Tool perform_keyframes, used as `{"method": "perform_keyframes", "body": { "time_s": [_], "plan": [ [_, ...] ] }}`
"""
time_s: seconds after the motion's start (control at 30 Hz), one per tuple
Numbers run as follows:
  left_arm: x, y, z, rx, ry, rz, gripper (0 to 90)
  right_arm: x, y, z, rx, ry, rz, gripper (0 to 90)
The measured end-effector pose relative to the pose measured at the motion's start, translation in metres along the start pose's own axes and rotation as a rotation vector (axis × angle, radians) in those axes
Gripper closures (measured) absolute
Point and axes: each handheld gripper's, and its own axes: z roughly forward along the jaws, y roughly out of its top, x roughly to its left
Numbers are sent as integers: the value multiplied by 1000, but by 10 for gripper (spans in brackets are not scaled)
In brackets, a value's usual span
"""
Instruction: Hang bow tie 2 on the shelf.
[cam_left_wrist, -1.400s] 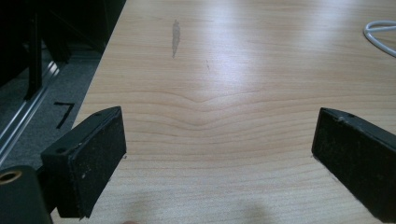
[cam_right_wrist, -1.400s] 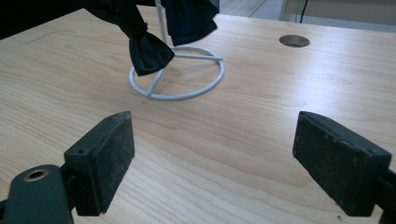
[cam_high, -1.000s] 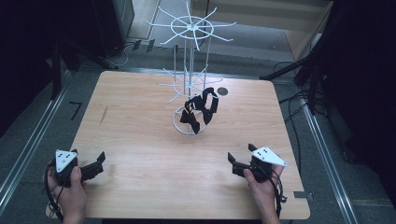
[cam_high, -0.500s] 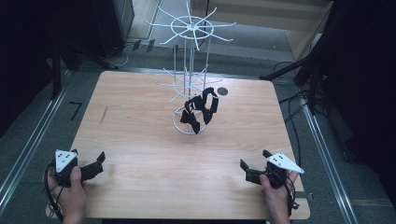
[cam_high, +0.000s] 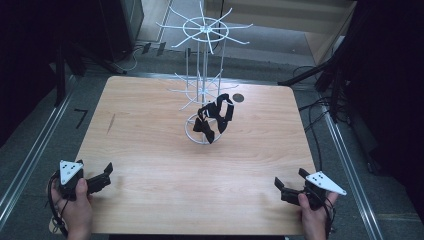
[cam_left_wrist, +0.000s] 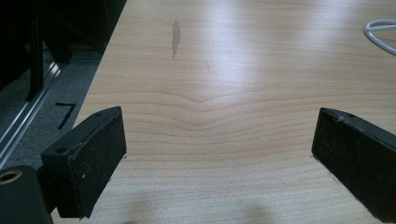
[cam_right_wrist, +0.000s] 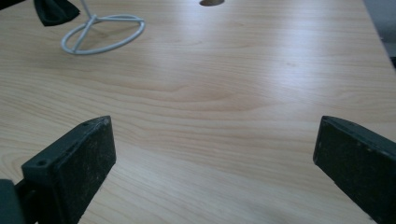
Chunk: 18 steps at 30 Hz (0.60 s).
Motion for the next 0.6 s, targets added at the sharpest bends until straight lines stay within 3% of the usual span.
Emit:
{"method": "perform_keyframes", "body": {
  "time_s": [0.23,0.6],
  "plan": [
    [-1,0,0,7,-6,11,47,-24,-11,-18,-3,-34,5,0],
    [0,0,0,4,-7,7,47,-54,-27,-44,2,-98,53,0]
  ]
}}
